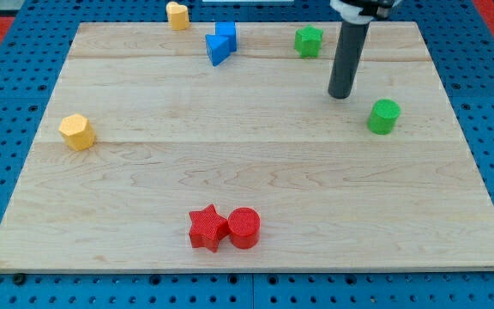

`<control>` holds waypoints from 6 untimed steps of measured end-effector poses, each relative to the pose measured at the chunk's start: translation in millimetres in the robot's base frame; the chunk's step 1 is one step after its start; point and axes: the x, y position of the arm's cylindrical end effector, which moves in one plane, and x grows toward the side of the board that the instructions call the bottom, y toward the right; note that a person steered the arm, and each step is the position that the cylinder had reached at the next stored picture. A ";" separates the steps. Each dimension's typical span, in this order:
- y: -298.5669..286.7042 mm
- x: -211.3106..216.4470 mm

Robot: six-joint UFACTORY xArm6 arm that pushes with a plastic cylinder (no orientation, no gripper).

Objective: Move the green star towards the green circle

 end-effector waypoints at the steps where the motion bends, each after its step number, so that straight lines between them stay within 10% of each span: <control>1: 33.9 -48.5; 3: 13.6 -155.6; 6: -39.0 -130.6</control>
